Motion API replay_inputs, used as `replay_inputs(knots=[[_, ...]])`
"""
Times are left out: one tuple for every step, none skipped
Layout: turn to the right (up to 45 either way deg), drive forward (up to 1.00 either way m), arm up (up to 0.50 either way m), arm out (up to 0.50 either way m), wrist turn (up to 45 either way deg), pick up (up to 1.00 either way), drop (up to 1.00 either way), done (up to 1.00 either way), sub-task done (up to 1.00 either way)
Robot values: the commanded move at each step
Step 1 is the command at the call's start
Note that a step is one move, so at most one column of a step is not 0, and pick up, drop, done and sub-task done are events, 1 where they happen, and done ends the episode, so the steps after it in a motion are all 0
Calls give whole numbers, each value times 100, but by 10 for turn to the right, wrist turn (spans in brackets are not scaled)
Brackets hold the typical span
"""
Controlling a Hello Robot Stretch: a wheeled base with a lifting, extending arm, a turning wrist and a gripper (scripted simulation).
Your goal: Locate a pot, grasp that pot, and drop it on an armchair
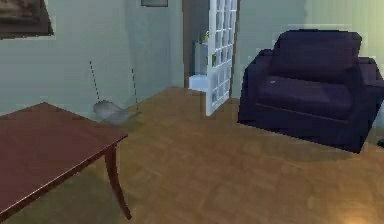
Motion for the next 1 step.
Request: replay_inputs(knots=[[300, 0, 0, 0, 0, 0, 0, 0, 0]])
